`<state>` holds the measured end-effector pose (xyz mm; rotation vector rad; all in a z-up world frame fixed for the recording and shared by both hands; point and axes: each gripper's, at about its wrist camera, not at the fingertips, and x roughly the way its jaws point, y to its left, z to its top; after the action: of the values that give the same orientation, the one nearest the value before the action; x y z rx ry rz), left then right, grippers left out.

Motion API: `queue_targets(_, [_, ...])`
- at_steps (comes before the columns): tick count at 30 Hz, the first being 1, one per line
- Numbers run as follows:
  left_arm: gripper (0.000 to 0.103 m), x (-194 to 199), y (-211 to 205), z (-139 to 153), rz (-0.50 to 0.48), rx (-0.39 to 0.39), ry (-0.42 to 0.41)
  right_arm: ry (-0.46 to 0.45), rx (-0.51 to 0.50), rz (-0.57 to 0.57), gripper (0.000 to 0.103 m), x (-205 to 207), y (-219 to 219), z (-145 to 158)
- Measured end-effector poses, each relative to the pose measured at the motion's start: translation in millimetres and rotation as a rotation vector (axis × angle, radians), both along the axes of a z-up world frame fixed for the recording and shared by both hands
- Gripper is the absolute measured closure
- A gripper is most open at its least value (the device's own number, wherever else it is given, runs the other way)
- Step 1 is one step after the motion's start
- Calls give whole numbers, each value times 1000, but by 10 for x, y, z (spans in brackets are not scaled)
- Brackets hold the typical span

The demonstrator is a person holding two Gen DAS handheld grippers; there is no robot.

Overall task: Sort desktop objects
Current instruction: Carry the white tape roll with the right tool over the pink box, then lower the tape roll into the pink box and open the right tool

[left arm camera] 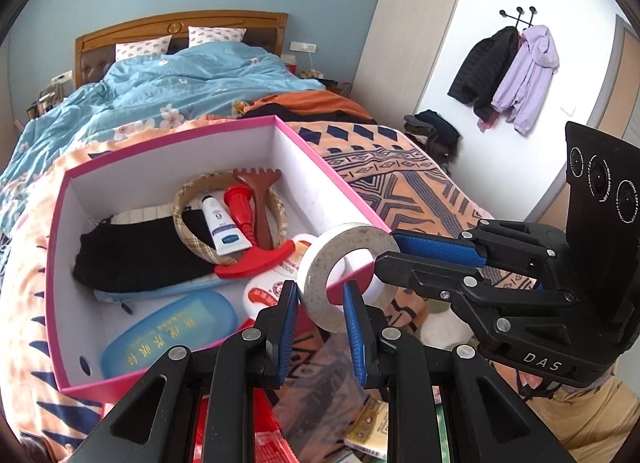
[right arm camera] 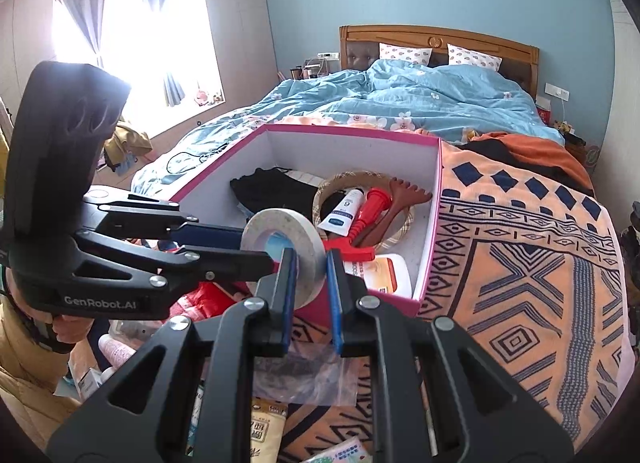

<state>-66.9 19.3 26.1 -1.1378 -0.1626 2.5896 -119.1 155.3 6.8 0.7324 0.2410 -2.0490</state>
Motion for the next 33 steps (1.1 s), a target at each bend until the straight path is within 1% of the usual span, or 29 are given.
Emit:
queue_targets(6, [80, -88, -41, -3, 10, -12, -2, -18, -18, 9, 86, -98, -43, 8])
queue_targets(12, [80, -188, -59, -13, 21, -21, -10, 0, -10, 9, 86, -170, -119, 47])
queue_targets(17, [80, -285, -94, 12, 33, -29, -10, -5, -6, 10, 86, -274, -180, 61])
queue_targets(22, [80, -428, -124, 32, 46, -54, -13, -17, -8, 13, 86, -416, -253, 81])
queue_targets(26, [80, -555, -153, 29, 49, -59, -28, -16, 2, 14, 86, -529, -320, 89])
queue_targets(28, [80, -637, -185, 12, 52, -46, -47, -11, 13, 14, 86, -571, -349, 84])
queue_targets(33, [80, -829, -203, -51, 68, -50, -80, -32, 35, 11, 86, -726, -426, 50])
